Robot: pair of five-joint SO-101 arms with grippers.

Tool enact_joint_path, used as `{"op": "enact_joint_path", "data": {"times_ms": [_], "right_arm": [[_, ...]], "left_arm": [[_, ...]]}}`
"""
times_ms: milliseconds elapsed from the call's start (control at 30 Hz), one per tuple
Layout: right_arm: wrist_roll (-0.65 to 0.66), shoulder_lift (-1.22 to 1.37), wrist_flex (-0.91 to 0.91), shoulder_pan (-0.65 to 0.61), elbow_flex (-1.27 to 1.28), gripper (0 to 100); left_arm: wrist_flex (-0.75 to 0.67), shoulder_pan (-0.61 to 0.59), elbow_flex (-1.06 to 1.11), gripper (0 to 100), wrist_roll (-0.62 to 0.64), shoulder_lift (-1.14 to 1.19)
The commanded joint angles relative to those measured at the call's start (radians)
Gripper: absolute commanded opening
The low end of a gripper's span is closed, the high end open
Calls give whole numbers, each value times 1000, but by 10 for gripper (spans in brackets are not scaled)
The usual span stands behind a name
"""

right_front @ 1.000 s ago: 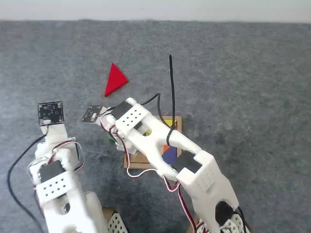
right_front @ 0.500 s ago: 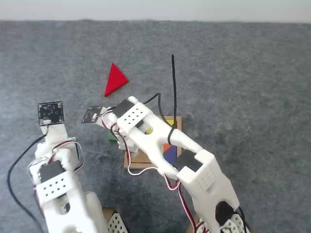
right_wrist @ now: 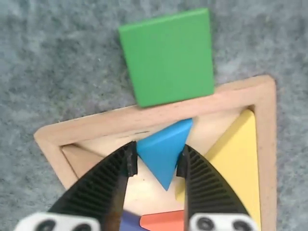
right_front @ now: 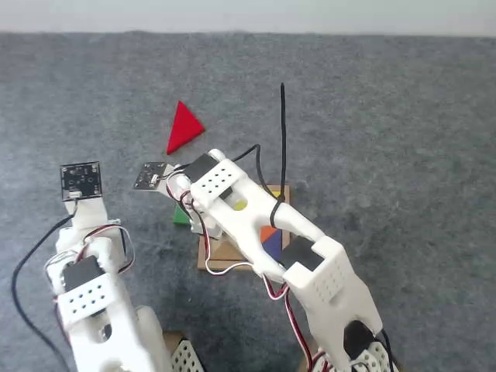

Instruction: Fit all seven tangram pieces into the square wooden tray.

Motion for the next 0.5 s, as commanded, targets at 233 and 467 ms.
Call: {"op": "enact_joint_path", "data": {"times_ms": [233,467], "right_arm": [[-34,-114,28,1,3,101],[-253,-196,84,33,-2,101]], "left_arm": [[-17,-2,-50,23,3,-25],[-17,-2,-50,23,3,-25]]}}
